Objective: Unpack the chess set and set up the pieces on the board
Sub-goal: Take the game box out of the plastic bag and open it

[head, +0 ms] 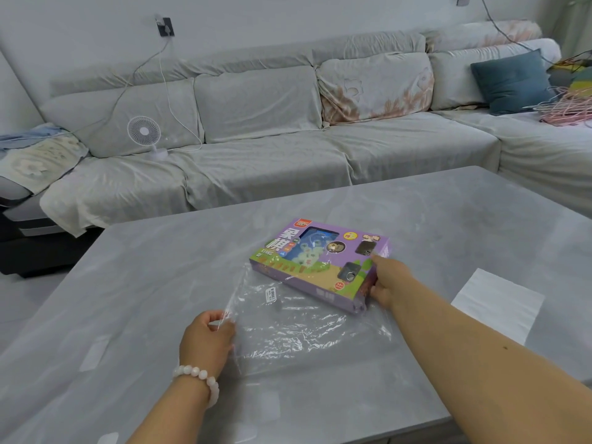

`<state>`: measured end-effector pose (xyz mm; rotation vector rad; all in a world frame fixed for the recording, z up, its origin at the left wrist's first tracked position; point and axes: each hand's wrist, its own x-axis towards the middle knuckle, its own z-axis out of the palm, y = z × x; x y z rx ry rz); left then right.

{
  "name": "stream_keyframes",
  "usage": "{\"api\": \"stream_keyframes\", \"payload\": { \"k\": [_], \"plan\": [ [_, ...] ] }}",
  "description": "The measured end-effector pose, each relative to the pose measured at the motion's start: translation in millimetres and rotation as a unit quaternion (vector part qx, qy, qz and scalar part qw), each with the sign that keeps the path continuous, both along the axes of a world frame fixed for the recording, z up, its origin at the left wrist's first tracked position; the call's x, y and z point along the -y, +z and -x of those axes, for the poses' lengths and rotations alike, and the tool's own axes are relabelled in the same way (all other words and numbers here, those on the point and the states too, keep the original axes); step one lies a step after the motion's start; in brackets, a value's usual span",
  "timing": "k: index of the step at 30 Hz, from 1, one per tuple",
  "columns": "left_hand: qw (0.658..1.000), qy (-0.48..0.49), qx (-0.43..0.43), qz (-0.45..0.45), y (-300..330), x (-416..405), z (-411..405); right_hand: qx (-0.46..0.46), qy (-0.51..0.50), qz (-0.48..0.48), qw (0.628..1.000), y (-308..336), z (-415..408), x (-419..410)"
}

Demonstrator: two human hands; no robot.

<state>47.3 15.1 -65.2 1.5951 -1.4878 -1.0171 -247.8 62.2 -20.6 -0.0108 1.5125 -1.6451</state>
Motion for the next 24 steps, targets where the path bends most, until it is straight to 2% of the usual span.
{"api": "stream_keyframes", "payload": {
  "k": [4,9,12,15,18,20,22,24],
  "plan": [
    [1.0,0.008,-0.006,-0.001,0,1,2,-0.067,0.136,-0.095,0.984,9,-3,3],
    [1.0,0.007,-0.025,-0.005,2,1,8,-0.204,0.176,-0.139,0.953,14,1,4],
    [0.999,0.008,-0.033,-0.011,2,0,10,-0.249,0.225,-0.164,0.928,18,-8,-10],
    [0.999,0.008,-0.044,-0.024,5,-5,12,-0.315,0.299,-0.22,0.873,20,-21,-26],
    [0.998,0.003,-0.048,-0.046,13,-14,16,-0.418,0.37,-0.299,0.774,24,-30,-38],
    [0.998,0.001,-0.033,-0.06,17,-18,17,-0.439,0.414,-0.349,0.717,28,-33,-43],
    [0.997,-0.004,-0.024,-0.071,22,-22,18,-0.452,0.417,-0.37,0.696,22,-29,-46],
    [0.996,-0.013,-0.016,-0.081,25,-24,18,-0.476,0.372,-0.376,0.703,14,-26,-49]
  ]
}}
